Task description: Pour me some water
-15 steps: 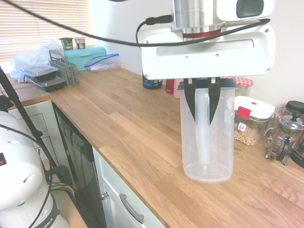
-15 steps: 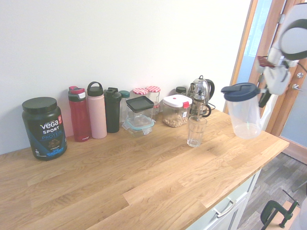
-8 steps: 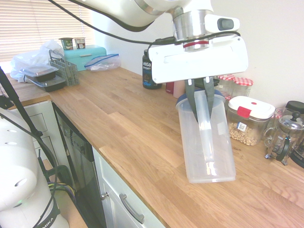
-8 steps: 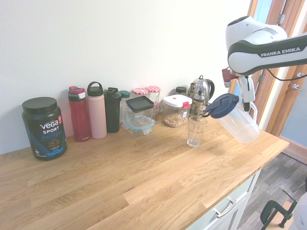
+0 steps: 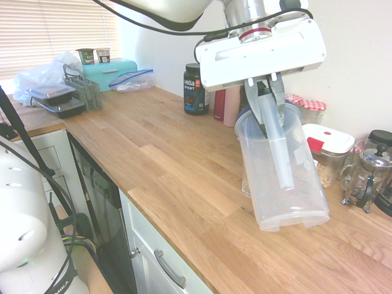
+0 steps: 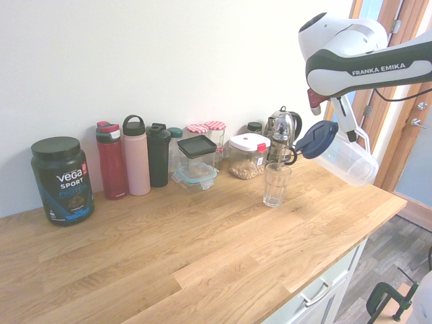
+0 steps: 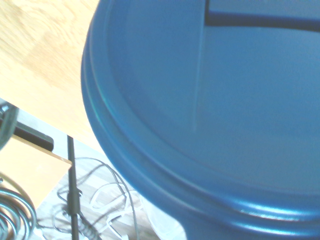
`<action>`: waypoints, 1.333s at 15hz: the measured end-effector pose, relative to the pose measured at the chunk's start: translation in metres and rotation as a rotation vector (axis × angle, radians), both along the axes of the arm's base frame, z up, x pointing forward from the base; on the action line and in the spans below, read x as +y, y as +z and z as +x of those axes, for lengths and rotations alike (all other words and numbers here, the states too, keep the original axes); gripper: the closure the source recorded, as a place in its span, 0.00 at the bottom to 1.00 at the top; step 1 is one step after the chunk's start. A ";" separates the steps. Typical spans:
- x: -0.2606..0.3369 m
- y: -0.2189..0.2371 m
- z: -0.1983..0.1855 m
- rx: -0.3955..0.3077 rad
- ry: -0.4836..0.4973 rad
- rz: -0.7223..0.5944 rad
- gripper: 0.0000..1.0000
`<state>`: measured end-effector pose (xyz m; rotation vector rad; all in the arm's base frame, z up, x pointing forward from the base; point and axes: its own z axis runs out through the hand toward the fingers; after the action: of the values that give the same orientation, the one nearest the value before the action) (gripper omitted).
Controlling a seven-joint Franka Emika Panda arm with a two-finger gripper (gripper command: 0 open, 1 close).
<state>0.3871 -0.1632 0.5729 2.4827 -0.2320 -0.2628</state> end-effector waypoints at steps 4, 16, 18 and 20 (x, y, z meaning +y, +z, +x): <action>0.000 0.014 0.006 -0.012 -0.004 -0.022 1.00; 0.011 -0.040 0.059 0.009 -0.016 -0.025 1.00; 0.013 -0.042 0.060 0.009 -0.014 -0.024 1.00; 0.014 -0.040 0.060 0.003 -0.013 -0.024 1.00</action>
<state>0.4467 -0.1487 0.5331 2.4573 -0.2486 -0.2671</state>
